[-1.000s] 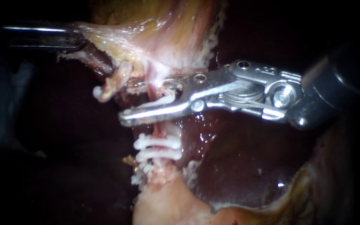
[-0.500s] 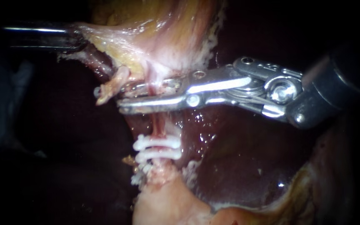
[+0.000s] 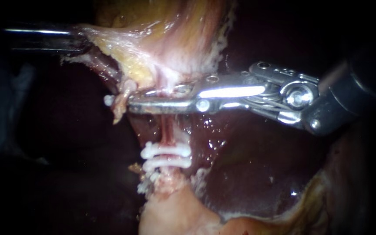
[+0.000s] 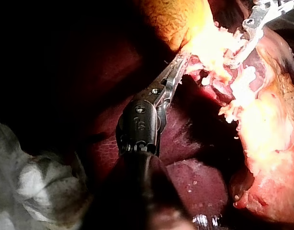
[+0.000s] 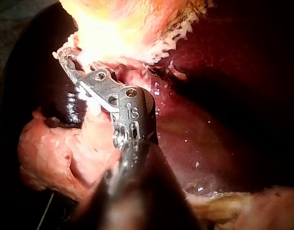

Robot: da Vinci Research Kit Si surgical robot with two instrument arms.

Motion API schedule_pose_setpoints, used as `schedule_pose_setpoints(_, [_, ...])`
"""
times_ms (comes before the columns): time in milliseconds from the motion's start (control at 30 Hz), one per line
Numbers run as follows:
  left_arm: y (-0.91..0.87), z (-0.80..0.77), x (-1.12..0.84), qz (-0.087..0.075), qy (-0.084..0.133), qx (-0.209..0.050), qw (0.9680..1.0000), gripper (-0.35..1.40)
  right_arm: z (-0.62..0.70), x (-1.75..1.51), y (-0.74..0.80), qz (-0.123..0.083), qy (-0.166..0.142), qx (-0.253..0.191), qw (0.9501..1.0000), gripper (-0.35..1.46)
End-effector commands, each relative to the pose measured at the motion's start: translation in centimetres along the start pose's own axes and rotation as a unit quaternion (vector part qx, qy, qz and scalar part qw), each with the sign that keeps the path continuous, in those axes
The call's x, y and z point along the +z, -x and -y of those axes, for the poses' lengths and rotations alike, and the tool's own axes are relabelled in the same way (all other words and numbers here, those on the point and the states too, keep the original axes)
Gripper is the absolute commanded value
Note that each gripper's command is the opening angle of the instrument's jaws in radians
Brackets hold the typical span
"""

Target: Clipping third clip right tube

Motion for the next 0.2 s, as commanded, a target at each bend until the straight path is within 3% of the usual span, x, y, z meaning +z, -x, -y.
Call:
schedule_pose_setpoints(33, [0.00,0.00,0.00,0.000,0.000,0.000,1.0000,-0.35,-0.01,0.00,0.01,0.000,0.001,-0.001,1.0000,-0.35])
schedule_pose_setpoints(200, [0.01,0.00,0.01,0.000,0.000,0.000,1.0000,-0.35,-0.02,-0.01,0.01,0.000,0.001,-0.001,1.0000,-0.35])
